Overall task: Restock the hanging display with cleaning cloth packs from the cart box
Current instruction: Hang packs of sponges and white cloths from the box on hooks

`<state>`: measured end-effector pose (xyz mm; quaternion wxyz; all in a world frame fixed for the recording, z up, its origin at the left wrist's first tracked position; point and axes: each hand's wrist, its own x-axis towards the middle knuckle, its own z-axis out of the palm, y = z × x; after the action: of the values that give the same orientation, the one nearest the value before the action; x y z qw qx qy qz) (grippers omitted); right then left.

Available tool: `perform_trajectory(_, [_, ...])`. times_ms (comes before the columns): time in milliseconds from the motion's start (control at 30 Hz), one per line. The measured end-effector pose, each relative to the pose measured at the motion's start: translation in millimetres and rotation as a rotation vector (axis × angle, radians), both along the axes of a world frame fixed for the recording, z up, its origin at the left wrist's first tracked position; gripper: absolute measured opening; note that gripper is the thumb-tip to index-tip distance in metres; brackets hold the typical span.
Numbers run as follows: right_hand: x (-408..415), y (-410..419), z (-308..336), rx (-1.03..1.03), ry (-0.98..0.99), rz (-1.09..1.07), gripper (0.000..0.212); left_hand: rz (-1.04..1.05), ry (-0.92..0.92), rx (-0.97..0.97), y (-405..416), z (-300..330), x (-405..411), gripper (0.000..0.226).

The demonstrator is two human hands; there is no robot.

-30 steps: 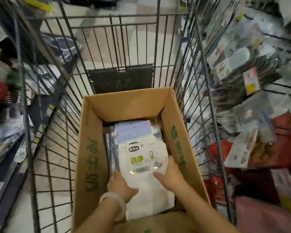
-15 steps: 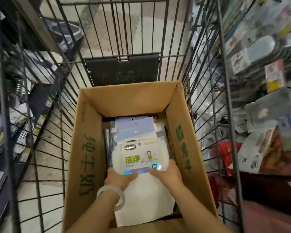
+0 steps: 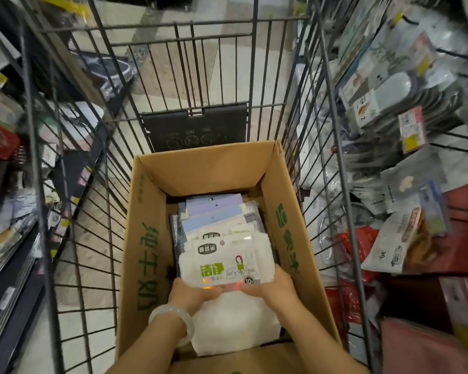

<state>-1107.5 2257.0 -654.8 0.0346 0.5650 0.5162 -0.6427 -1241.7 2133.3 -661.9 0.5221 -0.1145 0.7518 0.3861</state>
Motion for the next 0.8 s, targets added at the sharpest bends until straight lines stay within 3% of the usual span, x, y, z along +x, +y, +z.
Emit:
perform_trajectory(167, [10.6,-3.7,47.0,0.019,0.110,0.001,0.053,-0.025,0.027,0.122,-4.1,41.1,2.1,0.034])
perform_trajectory(300, [16.4,-4.5,92.0,0.086,0.203,-0.027,0.043,-0.082,0.127,0.276,-7.7,83.6,-6.4,0.081])
perform_trajectory(333, [16.7,-5.1,104.4,0.117,0.221,-0.038,0.040,-0.111,0.143,0.334,-7.2,95.5,-9.1,0.083])
perform_trajectory(433, [20.5,-11.2,142.9,0.193,0.289,-0.108,0.041,-0.210,0.133,0.521,-3.7,135.2,-13.9,0.044])
perform_trajectory(500, [27.8,-21.7,170.9,0.256,0.329,-0.195,0.039,-0.246,0.180,0.641,-2.7,164.1,-12.4,0.032])
perform_trajectory(667, [57.8,-74.0,250.2,0.463,0.419,-0.426,0.044,-0.380,0.389,0.887,-15.3,248.4,5.7,0.035])
perform_trajectory(800, [101.4,-128.0,310.3,0.619,0.492,-0.580,0.049,-0.494,0.418,1.072,-34.4,315.3,39.1,0.039])
